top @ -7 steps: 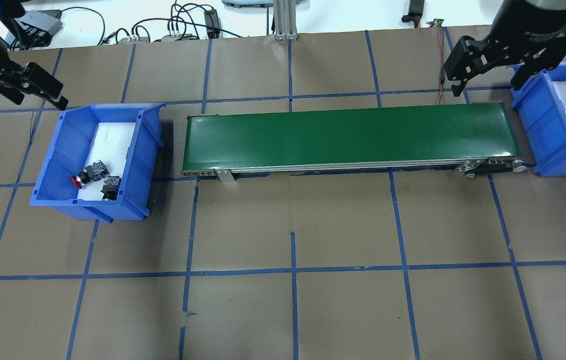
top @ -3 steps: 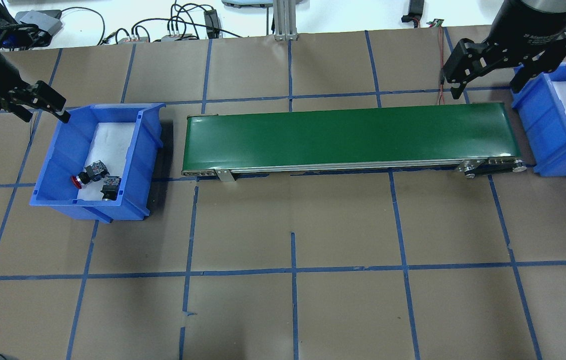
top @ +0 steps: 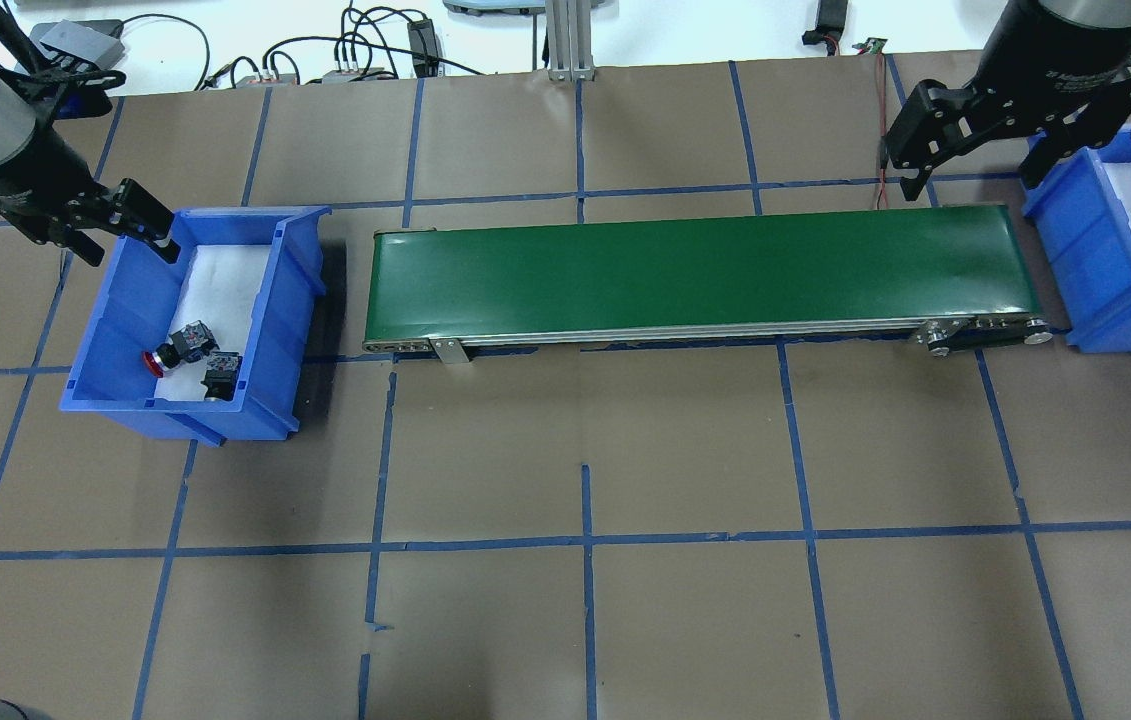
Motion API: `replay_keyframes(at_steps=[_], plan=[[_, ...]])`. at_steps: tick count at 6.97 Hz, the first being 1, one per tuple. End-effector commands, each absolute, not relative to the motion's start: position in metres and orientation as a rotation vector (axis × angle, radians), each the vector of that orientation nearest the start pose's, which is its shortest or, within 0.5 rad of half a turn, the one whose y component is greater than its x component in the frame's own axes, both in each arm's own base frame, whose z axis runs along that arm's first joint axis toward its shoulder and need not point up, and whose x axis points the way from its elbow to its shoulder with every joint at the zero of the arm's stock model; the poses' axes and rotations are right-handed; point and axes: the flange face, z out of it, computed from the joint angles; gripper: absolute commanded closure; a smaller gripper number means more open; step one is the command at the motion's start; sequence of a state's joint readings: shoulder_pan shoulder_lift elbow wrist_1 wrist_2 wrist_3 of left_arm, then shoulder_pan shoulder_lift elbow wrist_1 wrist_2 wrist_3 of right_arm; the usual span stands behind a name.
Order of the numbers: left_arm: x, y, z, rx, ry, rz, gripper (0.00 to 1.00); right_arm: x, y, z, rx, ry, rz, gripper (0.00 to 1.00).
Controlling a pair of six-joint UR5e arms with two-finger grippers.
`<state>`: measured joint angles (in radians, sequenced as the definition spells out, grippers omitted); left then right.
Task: Transport two buttons from left to right
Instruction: 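Move the left gripper over the blue bin and lower toward the buttons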
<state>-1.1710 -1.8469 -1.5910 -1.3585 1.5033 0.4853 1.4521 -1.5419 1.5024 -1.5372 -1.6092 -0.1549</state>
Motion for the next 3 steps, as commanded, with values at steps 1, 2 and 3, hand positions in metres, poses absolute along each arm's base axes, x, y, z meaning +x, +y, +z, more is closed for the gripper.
replay_keyframes(at_steps=[1, 2, 3], plan=[[0.092, -0.580, 0.312, 0.130, 3.224, 0.061, 0.00, 0.069, -0.514, 0.506, -0.058, 3.180, -0.006, 0.00], [0.094, -0.569, 0.286, 0.128, 3.159, 0.050, 0.00, 0.069, -0.514, 0.506, -0.058, 3.180, -0.006, 0.00], [0.093, -0.557, 0.268, 0.128, 3.121, 0.094, 0.00, 0.070, -0.513, 0.506, -0.061, 3.180, -0.009, 0.00]])
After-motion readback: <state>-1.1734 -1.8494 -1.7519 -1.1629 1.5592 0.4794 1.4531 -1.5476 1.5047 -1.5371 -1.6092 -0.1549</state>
